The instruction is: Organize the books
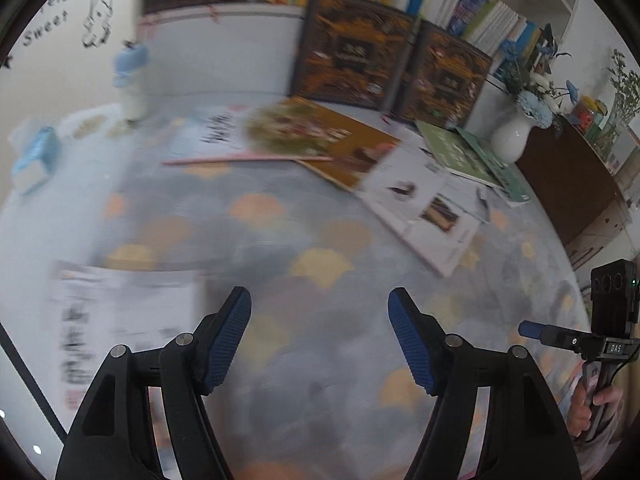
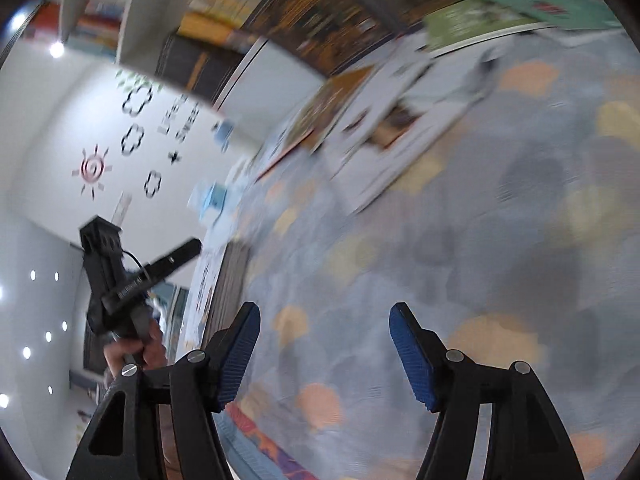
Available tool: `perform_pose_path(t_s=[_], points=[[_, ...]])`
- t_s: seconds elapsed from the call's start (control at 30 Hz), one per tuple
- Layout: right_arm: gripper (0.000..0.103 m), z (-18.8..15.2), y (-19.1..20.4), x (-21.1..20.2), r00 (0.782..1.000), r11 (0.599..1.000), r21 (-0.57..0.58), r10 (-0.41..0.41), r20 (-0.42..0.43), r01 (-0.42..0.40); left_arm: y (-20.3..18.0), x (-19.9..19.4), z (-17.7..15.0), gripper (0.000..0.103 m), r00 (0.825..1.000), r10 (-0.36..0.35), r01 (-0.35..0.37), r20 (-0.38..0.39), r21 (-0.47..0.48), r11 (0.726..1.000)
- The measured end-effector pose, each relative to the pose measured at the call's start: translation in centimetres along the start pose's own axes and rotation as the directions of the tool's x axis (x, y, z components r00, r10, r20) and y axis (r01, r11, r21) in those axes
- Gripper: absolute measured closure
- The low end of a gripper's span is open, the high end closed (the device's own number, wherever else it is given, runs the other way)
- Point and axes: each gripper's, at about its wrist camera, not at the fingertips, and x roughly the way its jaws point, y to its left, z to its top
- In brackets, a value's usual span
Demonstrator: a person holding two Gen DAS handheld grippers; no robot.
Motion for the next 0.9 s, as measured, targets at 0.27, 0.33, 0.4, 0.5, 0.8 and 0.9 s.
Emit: perform_pose_path(t_s=[0.27, 0.33, 0.4, 0.5, 0.8, 0.9], points=[[0.037, 10.4, 1.1, -2.5, 0.999, 0.997, -0.074, 0.01, 0.053, -0.006, 0.4, 4.5, 6.0, 0.033, 0.997, -0.044, 0.065, 0.07, -0.339, 0.939], [0.037, 13.3, 2.1, -1.4, 0.997, 0.995, -0.103, -0.01, 0.08, 0.018, 1.5, 5.5, 7.2, 0.033, 0.994, 0.013, 0.034, 0.111, -0.41, 0.911], [0.037, 15.5, 2.8, 0.0, 0.994, 0.992, -0.121, -0.03, 0.106, 0.043, 3.2, 7.1, 7.9, 0.033, 0.988, 0.047, 0.032, 0.145, -0.5, 0.865], [0.038, 16.9, 2.4, 2.6, 0.992, 0.994, -0.105, 0.03, 0.122, -0.017, 5.5, 9.9, 8.4, 0.033, 0.987, 0.011, 0.086, 0.16, -0.589, 0.803], [0.037, 16.3, -1.1, 6.8, 0.973, 0.979, -0.014, 0.206, 0.105, -0.206, 8.7, 15.1, 8.8, 0.033, 0.973, 0.016, 0.146, 0.231, -0.666, 0.732], [0.037, 16.1, -2.1, 7.5, 0.961, 0.966, 0.011, 0.257, 0.098, -0.26, 9.0, 15.6, 9.3, 0.032, 0.959, 0.035, 0.17, 0.281, -0.672, 0.721]])
